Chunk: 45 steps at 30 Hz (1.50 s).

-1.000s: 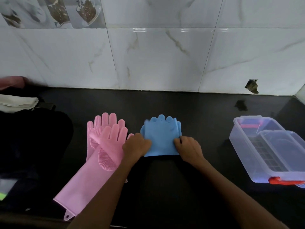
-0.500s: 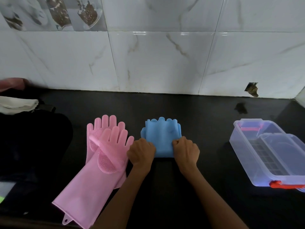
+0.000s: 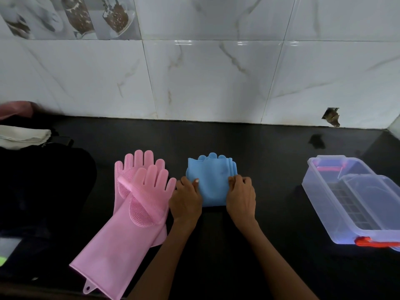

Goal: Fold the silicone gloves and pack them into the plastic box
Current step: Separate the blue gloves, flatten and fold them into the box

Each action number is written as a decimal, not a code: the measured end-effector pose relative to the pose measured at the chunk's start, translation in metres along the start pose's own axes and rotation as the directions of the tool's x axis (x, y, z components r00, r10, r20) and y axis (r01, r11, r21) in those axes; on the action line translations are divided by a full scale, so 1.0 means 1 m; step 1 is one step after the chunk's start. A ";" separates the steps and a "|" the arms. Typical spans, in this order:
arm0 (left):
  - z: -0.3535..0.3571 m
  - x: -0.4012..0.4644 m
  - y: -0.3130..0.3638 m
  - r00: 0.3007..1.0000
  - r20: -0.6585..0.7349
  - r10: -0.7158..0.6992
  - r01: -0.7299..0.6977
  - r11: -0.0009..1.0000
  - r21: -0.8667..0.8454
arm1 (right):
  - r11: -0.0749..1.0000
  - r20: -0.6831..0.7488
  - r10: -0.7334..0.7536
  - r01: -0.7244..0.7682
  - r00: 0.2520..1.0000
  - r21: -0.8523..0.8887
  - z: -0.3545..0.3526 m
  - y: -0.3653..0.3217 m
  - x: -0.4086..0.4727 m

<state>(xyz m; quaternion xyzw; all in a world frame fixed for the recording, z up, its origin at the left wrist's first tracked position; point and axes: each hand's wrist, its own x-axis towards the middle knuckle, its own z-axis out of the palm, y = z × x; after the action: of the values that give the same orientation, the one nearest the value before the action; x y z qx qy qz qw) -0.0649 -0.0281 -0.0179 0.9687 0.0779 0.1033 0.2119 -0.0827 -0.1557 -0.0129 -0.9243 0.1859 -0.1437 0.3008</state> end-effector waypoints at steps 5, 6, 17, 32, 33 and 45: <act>-0.002 0.009 0.007 0.985 0.159 -0.073 0.072 0.997 0.012 | 0.993 0.072 0.078 -0.084 0.994 0.084 -0.005 -0.004 0.005; -0.003 0.012 0.007 0.975 0.203 -0.086 0.087 0.996 0.004 | 0.991 0.084 0.093 -0.101 0.992 0.089 -0.006 -0.006 0.008; -0.014 0.022 -0.004 0.890 0.437 -0.134 0.347 0.820 -0.455 | 0.827 0.360 0.133 -0.304 0.923 0.473 -0.008 0.002 0.018; -0.022 -0.006 0.012 0.893 0.451 0.014 0.419 0.342 -0.841 | 0.634 0.421 0.086 -0.375 0.903 0.676 -0.043 0.017 0.005; -0.023 -0.007 0.023 0.896 0.442 0.037 0.408 0.324 -0.854 | 0.640 0.362 0.105 -0.342 0.926 0.688 -0.054 0.020 0.007; -0.029 -0.056 0.194 0.738 0.495 0.459 0.469 0.178 -0.865 | 0.848 -0.073 0.167 -0.106 0.983 0.519 -0.256 0.091 0.024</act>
<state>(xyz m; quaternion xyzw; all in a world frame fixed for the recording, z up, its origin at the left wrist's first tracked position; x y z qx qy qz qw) -0.1049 -0.2015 0.0815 0.5569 -0.0866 -0.2317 0.7929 -0.1815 -0.3629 0.1343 -0.7853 0.2232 -0.2193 0.5343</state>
